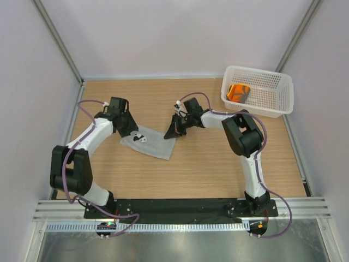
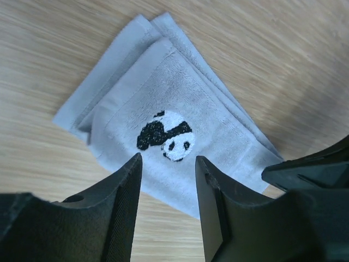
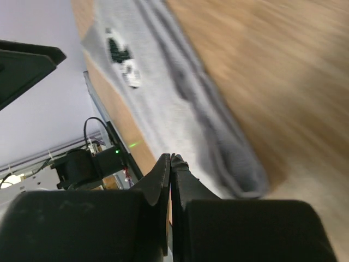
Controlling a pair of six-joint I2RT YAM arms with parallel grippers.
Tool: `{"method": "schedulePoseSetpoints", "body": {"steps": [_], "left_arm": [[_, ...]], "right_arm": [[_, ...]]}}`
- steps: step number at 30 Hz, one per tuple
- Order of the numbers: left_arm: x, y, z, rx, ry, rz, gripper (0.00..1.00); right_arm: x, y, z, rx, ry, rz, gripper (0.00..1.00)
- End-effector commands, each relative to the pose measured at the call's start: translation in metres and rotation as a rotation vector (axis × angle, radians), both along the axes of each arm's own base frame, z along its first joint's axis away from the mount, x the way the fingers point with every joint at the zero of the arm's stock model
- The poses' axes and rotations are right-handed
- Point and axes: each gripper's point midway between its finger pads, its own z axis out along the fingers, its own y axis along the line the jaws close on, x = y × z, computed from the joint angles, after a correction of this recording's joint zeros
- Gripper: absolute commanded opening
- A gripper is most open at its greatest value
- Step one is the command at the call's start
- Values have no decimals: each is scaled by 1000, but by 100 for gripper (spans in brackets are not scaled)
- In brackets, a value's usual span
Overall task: Roll the towels
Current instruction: Fold the towel
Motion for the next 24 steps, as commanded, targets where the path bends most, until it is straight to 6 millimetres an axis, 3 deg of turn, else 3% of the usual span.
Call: {"method": "schedulePoseSetpoints", "body": {"steps": [1,6,14,17,19,22,24], "left_arm": [[14,-19,-13,-72,-4,-59,44],[15,-12,-50,-18,95,-33,42],[11,7,-81,70,174,9,42],[12,10,-82,87,186,16,41],[12,13,-77,105,178,21,41],[17,14,-53,156,124,20,47],[21,8,-29,191,85,-2,54]], "right_arm": [[-9,-5,-24,-12,33,24,2],[-21,-24,-58,-74,76,14,1],[-29,-41,-78,-127,107,15,1],[-26,-40,-70,-124,95,19,2],[-19,-36,-53,-108,57,24,5],[-9,-34,-29,-105,3,24,21],[-2,-32,-1,-97,-46,16,41]]}}
